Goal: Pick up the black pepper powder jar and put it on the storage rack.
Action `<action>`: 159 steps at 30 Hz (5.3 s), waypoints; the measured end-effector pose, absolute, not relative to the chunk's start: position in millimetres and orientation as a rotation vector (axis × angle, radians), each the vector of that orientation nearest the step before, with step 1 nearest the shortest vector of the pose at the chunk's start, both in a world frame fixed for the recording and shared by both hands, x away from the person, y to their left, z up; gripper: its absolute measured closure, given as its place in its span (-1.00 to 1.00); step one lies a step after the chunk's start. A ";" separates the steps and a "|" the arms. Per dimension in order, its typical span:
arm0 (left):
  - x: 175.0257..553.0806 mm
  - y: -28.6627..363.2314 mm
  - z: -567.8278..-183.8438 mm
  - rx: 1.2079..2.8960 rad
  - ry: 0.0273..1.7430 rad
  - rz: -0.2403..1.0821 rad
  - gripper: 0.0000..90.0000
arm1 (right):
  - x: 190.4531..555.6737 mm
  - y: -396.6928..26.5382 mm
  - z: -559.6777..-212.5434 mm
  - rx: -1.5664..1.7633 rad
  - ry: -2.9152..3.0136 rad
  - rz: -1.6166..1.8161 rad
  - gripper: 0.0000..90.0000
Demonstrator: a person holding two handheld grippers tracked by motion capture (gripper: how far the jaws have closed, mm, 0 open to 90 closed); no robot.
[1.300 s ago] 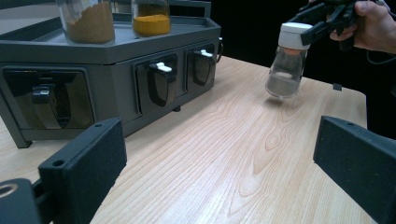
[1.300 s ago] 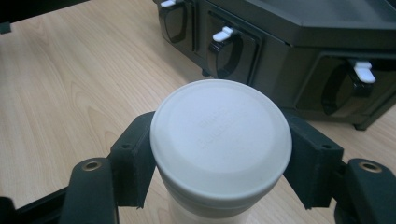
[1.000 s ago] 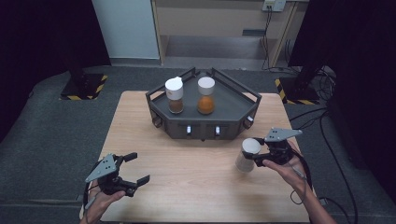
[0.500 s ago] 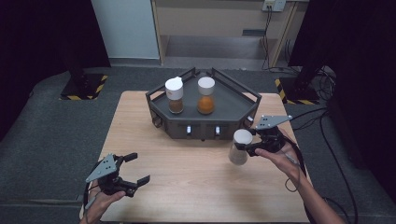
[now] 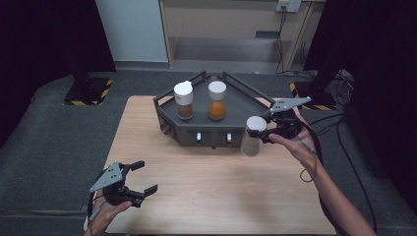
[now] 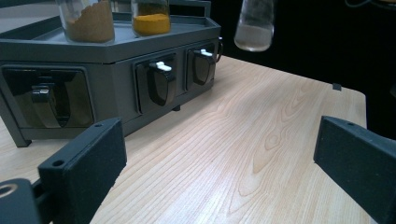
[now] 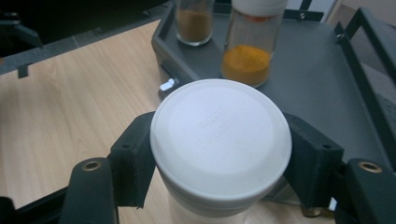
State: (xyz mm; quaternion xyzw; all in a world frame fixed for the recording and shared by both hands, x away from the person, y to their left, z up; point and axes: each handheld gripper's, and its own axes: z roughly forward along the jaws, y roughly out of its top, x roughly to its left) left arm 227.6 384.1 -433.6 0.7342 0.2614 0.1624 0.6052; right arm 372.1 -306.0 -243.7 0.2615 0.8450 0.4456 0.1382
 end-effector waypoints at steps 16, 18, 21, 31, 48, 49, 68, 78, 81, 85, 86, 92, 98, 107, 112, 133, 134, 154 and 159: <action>227.3 385.0 -434.5 1.690 0.613 0.376 -0.98 | 398.1 -300.5 -206.4 0.806 2.389 1.265 -0.24; 227.3 385.2 -434.6 1.690 0.613 0.377 -0.98 | 401.0 -299.2 -203.2 0.814 2.381 1.260 -0.24; 227.3 385.1 -434.6 1.690 0.613 0.376 -0.98 | 406.0 -296.3 -199.5 0.823 2.374 1.250 -0.24; 227.0 386.2 -434.9 1.686 0.619 0.377 -0.98 | 423.8 -284.5 -192.4 0.873 2.346 1.223 -0.24; 226.3 387.1 -434.8 1.684 0.630 0.380 -0.99 | 449.8 -269.0 -202.2 1.012 2.265 1.171 -0.24; 226.2 387.2 -434.9 1.683 0.631 0.380 -0.99 | 450.6 -268.4 -203.1 1.015 2.262 1.167 -0.24; 225.5 387.9 -435.2 1.681 0.636 0.382 -0.99 | 466.3 -257.7 -220.3 1.056 2.256 1.126 -0.24; 225.2 388.2 -434.7 1.685 0.635 0.384 -0.99 | 470.6 -253.6 -226.3 1.059 2.270 1.118 -0.24; 225.3 388.2 -434.8 1.685 0.636 0.384 -0.99 | 470.8 -252.1 -227.3 1.053 2.272 1.113 -0.24; 225.2 388.2 -434.7 1.686 0.635 0.383 -0.99 | 471.4 -250.9 -228.8 1.055 2.274 1.112 -0.24; 225.2 388.2 -434.6 1.686 0.635 0.384 -0.99 | 471.0 -250.8 -229.4 1.051 2.272 1.114 -0.24; 225.2 388.1 -434.5 1.688 0.635 0.383 -0.99 | 468.8 -253.3 -232.6 1.047 2.263 1.129 -0.25; 225.0 387.6 -434.2 1.690 0.635 0.384 -0.99 | 468.3 -267.2 -238.3 1.065 2.255 1.208 -0.62; 224.9 387.1 -433.7 1.695 0.632 0.385 -0.99 | 446.6 -283.9 -221.0 1.010 2.174 1.301 -0.85; 225.0 386.2 -433.5 1.696 0.630 0.382 -0.99 | 429.6 -293.2 -211.8 0.963 2.161 1.343 -0.83; 224.8 385.2 -433.3 1.698 0.629 0.382 -0.99 | 350.4 -322.7 -218.6 0.727 2.132 1.510 -0.81; 224.7 385.2 -433.3 1.698 0.629 0.382 -0.99 | 345.7 -323.5 -220.3 0.716 2.131 1.513 -0.81; 224.0 385.1 -433.1 1.697 0.632 0.385 -0.99 | 275.7 -335.7 -253.1 0.587 2.142 1.552 -0.82; 223.8 385.3 -433.2 1.696 0.632 0.386 -0.99 | 263.0 -339.5 -262.8 0.599 2.137 1.544 -0.82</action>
